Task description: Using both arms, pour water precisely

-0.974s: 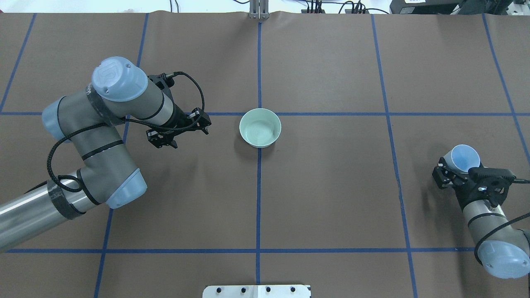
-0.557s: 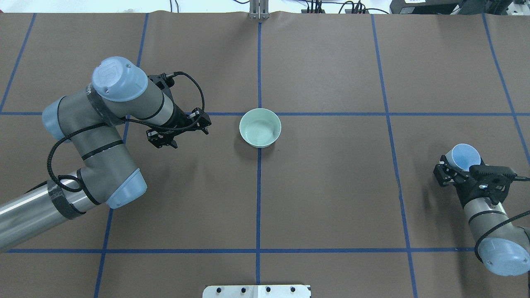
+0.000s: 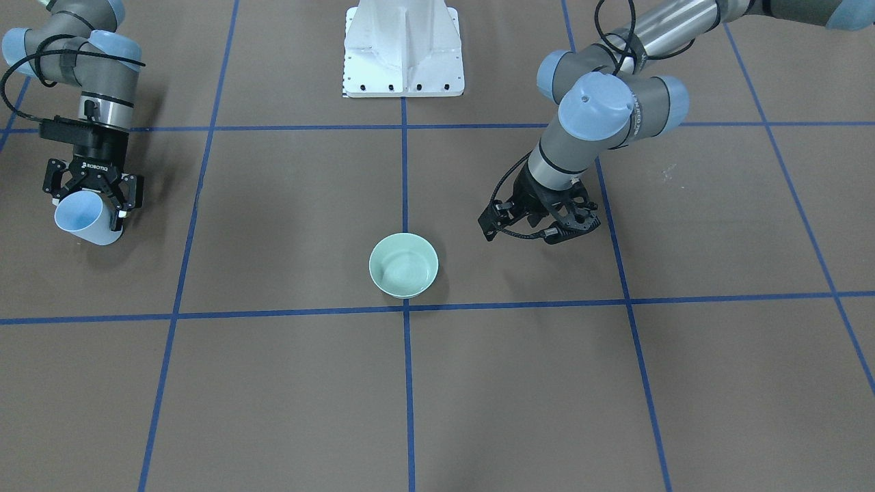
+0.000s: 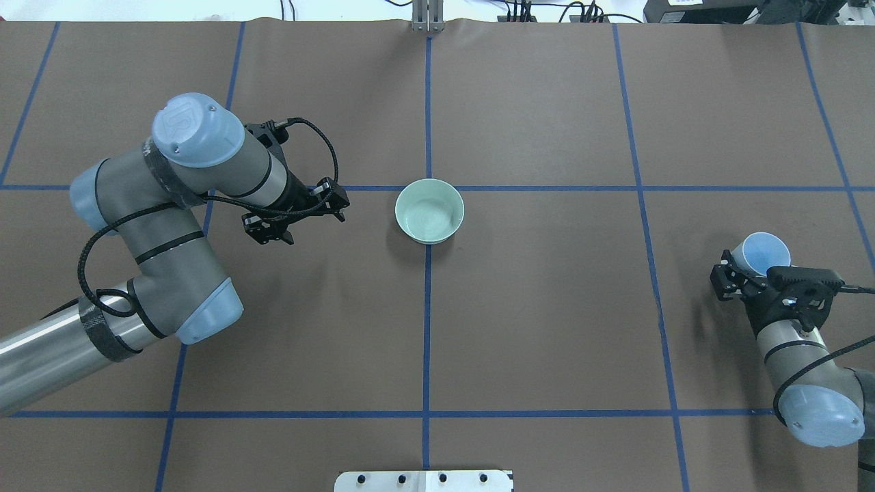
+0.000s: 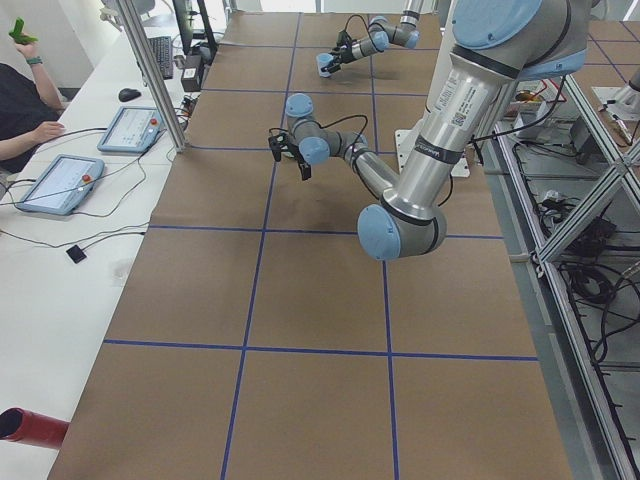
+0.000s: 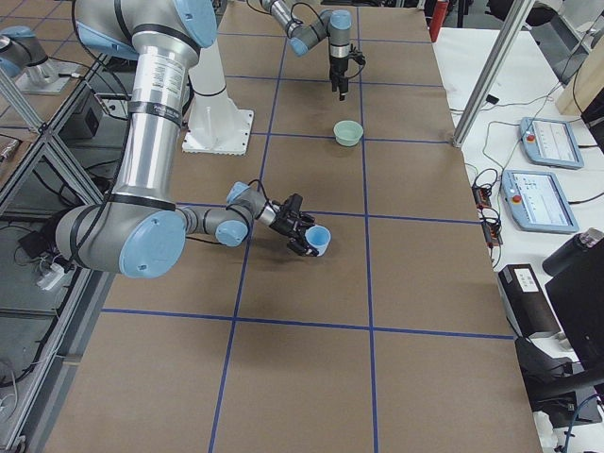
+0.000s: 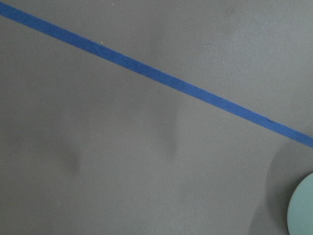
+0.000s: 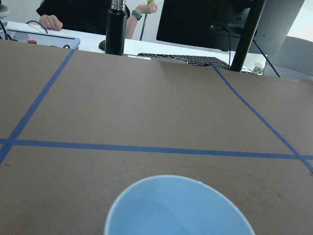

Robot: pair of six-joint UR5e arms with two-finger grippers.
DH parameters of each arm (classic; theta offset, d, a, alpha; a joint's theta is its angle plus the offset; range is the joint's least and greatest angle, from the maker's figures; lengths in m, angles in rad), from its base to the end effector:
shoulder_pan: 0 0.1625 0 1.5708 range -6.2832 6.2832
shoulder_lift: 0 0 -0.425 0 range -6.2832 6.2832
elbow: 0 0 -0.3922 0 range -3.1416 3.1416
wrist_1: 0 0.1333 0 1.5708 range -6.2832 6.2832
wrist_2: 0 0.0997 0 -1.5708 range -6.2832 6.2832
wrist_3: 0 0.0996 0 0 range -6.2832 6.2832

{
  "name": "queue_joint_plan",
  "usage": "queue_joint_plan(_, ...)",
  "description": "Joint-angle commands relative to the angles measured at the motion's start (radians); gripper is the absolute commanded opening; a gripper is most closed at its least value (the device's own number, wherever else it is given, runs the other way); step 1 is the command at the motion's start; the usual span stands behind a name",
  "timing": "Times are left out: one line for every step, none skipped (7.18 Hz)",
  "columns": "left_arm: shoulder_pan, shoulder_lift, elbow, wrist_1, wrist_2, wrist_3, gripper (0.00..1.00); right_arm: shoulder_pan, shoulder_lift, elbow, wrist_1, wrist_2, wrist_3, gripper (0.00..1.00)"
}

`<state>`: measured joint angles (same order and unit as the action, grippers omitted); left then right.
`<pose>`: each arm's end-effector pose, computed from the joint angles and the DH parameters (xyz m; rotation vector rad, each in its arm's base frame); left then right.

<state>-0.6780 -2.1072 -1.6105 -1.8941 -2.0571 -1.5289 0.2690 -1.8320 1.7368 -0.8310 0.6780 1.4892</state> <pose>0.4729 -0.4922 0.2909 -0.1139 0.9880 -0.3647 -0.3276 -0.3090 0.6004 0.9581 -0.4439 0.4572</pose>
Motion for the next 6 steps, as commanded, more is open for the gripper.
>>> queue_joint_plan(0.000,-0.001,-0.003,0.000,0.000,-0.001,1.00,0.042,0.016,-0.003,0.016,0.052,-0.038,0.00)
queue_joint_plan(0.000,-0.001,-0.009,0.001,0.000,-0.002,1.00,0.071,0.017,-0.006,0.123,0.075,-0.137,0.00)
queue_joint_plan(-0.002,-0.001,-0.014,0.001,0.000,-0.002,1.00,0.132,0.028,0.000,0.175,0.175,-0.223,0.00)
queue_joint_plan(-0.003,-0.001,-0.019,0.001,0.000,-0.002,1.00,0.186,0.028,0.019,0.200,0.242,-0.327,0.00)
queue_joint_plan(-0.011,-0.001,-0.032,-0.002,0.000,0.003,1.00,0.237,0.066,0.027,0.228,0.299,-0.375,0.00)
queue_joint_plan(-0.027,0.001,-0.051,0.000,0.000,0.013,1.00,0.269,0.103,0.050,0.228,0.361,-0.388,0.00)
